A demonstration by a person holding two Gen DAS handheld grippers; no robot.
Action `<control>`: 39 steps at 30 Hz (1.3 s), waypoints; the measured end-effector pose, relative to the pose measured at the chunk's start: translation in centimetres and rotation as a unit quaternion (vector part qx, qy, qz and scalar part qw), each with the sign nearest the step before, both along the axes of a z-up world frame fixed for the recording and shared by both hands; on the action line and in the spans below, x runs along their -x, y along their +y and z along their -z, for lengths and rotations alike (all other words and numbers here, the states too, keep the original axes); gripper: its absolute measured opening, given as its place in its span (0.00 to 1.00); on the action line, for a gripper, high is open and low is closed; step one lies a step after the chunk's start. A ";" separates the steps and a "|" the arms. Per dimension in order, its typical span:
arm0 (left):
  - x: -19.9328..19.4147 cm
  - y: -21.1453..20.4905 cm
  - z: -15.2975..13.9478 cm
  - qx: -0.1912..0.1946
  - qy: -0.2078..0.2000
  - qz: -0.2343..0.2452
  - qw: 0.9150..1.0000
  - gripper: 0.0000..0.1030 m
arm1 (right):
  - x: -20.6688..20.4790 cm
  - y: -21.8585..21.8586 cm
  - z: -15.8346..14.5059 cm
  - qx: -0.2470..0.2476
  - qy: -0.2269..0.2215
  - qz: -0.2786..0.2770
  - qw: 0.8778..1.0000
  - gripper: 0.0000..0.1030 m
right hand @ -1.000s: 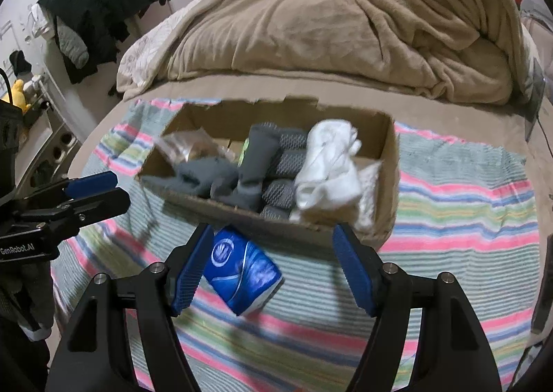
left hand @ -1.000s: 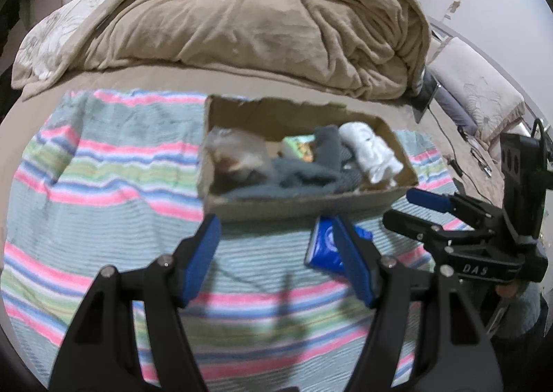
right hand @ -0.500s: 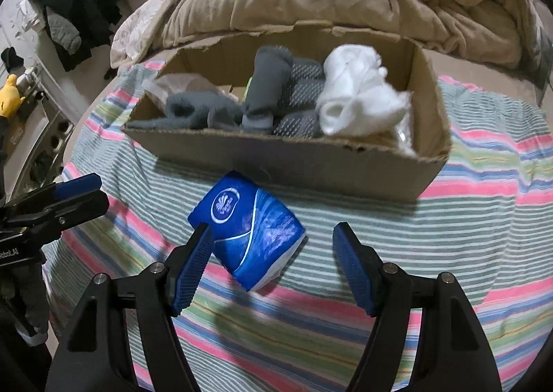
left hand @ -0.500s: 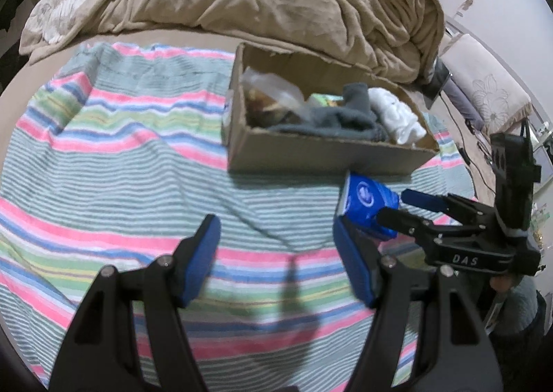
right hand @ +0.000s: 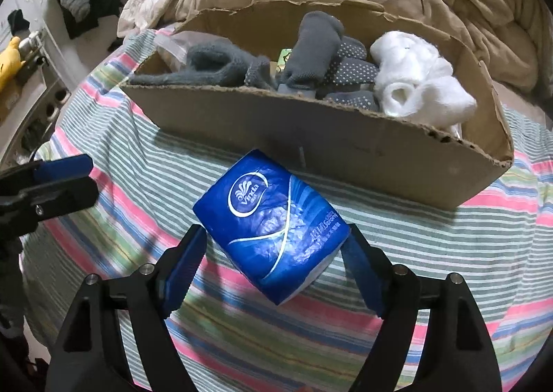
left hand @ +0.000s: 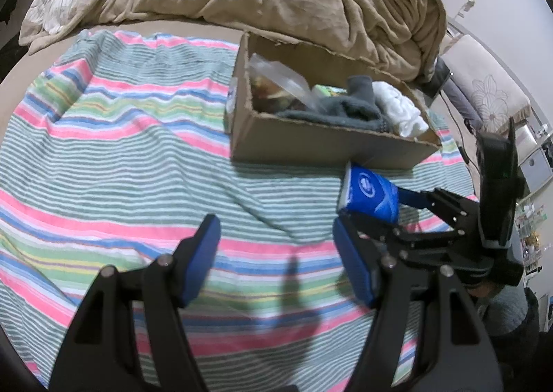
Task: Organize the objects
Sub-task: 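Grasp the blue tissue pack with the right gripper, then lower the blue tissue pack into the box and open the right gripper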
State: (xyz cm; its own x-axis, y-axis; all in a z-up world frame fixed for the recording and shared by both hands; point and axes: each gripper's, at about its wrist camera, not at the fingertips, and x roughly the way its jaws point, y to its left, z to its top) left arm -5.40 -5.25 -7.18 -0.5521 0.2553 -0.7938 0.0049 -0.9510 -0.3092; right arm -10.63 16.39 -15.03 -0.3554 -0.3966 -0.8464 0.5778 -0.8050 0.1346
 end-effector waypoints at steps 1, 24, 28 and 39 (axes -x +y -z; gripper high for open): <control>0.0 0.0 0.0 0.000 0.000 0.000 1.000 0.67 | 0.0 0.0 -0.1 -0.004 0.004 0.000 1.000 0.72; -0.3 0.3 -2.7 0.012 0.027 -0.002 1.000 0.67 | -3.5 0.9 -5.5 -0.001 0.080 -0.038 0.996 0.47; -0.1 -0.2 -3.3 0.015 0.037 -0.008 0.999 0.67 | -3.1 0.8 -7.3 0.019 0.087 -0.044 0.995 0.47; 1.2 -1.5 -4.2 0.020 0.049 -0.022 0.998 0.67 | -0.1 0.0 -9.5 0.044 0.093 -0.045 0.994 0.47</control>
